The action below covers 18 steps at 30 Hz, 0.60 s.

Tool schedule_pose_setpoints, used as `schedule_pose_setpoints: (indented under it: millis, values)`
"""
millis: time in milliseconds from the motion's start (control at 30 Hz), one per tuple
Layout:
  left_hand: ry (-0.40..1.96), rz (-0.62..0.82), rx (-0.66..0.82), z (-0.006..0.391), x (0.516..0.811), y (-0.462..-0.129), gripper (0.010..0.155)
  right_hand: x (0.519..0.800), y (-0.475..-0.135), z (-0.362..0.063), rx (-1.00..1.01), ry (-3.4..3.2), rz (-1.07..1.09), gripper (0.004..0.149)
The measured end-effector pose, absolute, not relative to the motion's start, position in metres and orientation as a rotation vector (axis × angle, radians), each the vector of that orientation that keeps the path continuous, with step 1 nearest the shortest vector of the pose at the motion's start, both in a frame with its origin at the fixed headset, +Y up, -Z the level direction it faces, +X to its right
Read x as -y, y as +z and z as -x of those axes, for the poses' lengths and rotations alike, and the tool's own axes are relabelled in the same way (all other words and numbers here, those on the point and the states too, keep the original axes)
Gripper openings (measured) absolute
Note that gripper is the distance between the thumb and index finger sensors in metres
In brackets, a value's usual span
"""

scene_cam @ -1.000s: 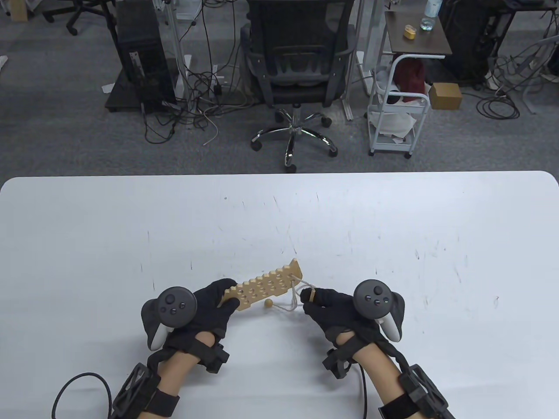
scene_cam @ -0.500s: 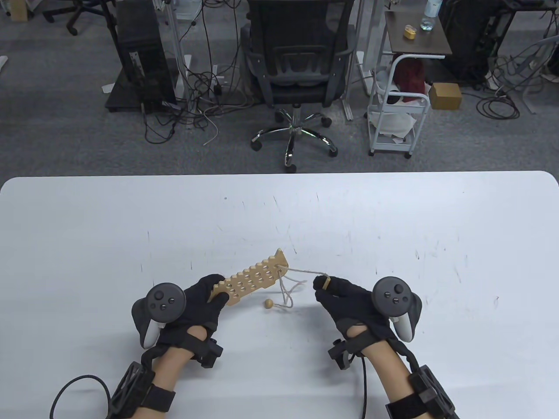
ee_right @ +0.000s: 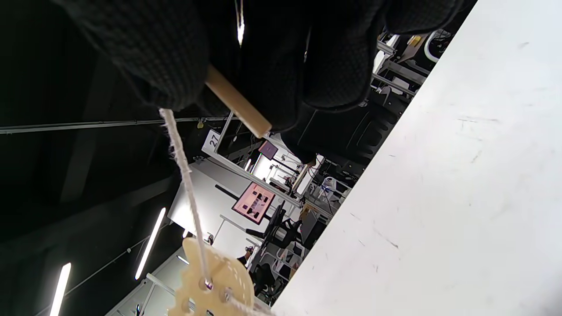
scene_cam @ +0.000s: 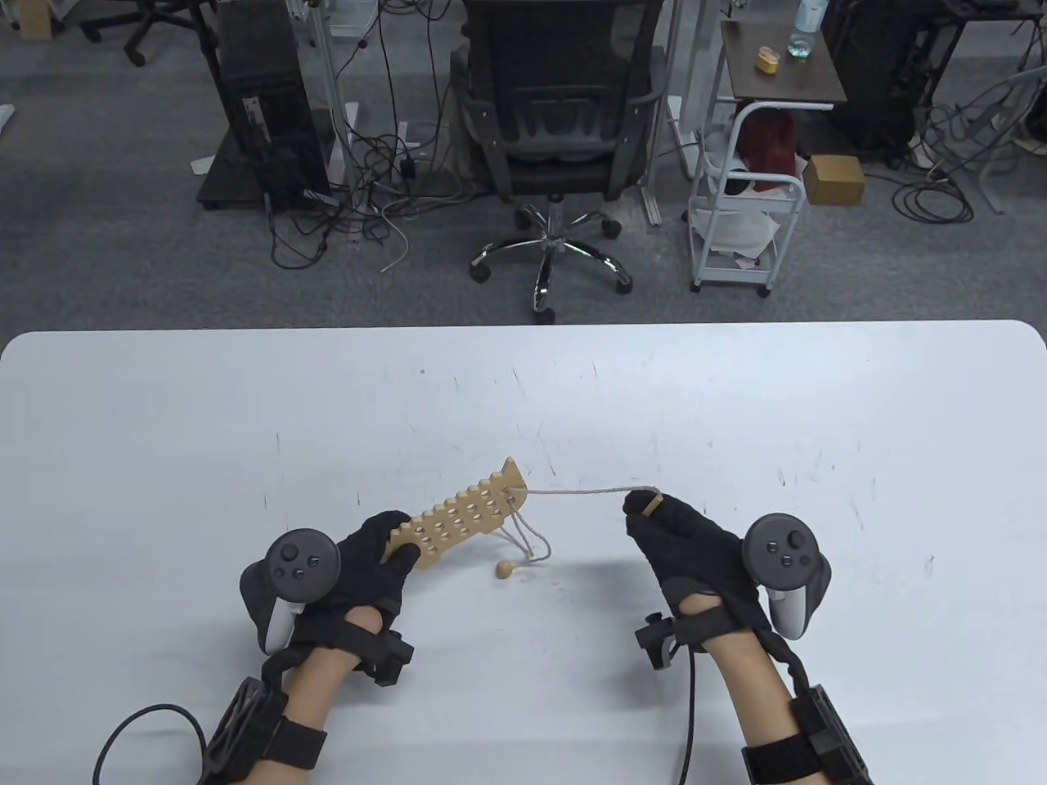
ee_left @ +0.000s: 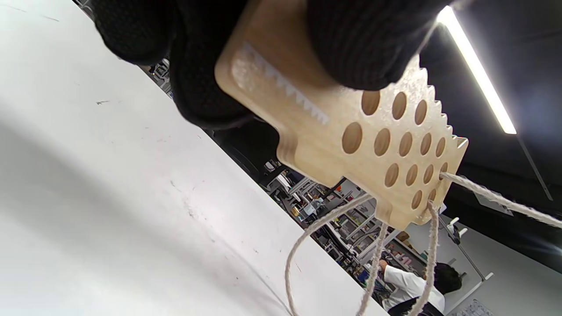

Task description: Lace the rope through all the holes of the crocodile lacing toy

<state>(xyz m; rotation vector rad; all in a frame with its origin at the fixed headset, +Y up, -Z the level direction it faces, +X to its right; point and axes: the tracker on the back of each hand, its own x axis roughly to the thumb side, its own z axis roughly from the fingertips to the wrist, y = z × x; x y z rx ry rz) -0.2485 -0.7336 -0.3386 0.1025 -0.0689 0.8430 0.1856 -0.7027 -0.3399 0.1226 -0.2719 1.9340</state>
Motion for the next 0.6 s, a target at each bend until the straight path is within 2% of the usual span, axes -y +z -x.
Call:
schedule_pose_setpoints:
  millis: [600]
  values:
    - [0.87, -0.121, -0.006, 0.265, 0.734, -0.341, 0.053, 0.691, -0.338, -0.221, 0.4, 1.826, -0.02, 0.041]
